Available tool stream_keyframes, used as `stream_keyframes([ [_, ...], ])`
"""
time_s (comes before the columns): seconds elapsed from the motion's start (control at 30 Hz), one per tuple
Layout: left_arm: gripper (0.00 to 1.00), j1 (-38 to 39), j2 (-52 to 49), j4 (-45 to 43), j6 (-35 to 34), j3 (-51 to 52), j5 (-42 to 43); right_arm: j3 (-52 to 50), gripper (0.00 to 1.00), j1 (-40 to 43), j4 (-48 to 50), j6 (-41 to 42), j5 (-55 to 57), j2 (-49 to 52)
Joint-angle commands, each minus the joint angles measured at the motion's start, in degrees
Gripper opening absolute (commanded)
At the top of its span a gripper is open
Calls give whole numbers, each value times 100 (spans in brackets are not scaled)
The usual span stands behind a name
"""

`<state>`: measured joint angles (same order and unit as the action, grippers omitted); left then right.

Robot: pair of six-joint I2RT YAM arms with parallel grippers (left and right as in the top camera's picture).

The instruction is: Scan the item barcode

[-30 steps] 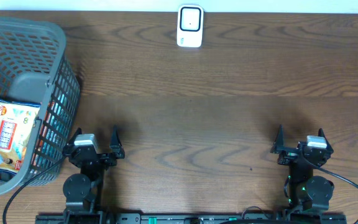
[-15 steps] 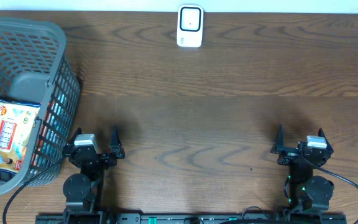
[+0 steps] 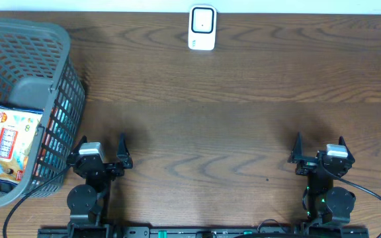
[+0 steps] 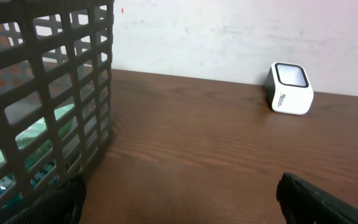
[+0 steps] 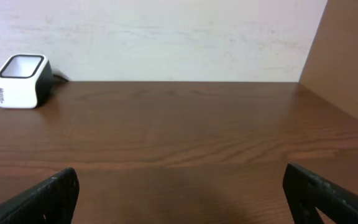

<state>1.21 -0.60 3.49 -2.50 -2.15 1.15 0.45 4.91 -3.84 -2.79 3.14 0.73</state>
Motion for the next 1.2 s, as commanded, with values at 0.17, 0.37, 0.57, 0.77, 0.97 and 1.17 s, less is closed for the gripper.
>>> stream_keyframes([
  [0.17,98,15,37,63,101,190,-96,-13,99,-46,-24,-72,-50,-2],
  [0.37,98,17,37,-87,-33,170,654,-13,99,-46,-24,-70,-50,-2],
  [0.57,98,17,-59,-81,-35,-133,2240,-13,99,-46,-24,-70,-50,-2],
  [0.77,98,17,-649,-20,-105,-953,2846,-13,99,-46,-24,-70,-50,-2],
  [0.97,98,15,-1965,643,-125,-2673,2835,-13,99,-46,-24,-70,-50,-2],
  [1.17,98,15,-3587,2308,-181,-5093,2774,-13,99,-46,-24,-70,-50,-2],
])
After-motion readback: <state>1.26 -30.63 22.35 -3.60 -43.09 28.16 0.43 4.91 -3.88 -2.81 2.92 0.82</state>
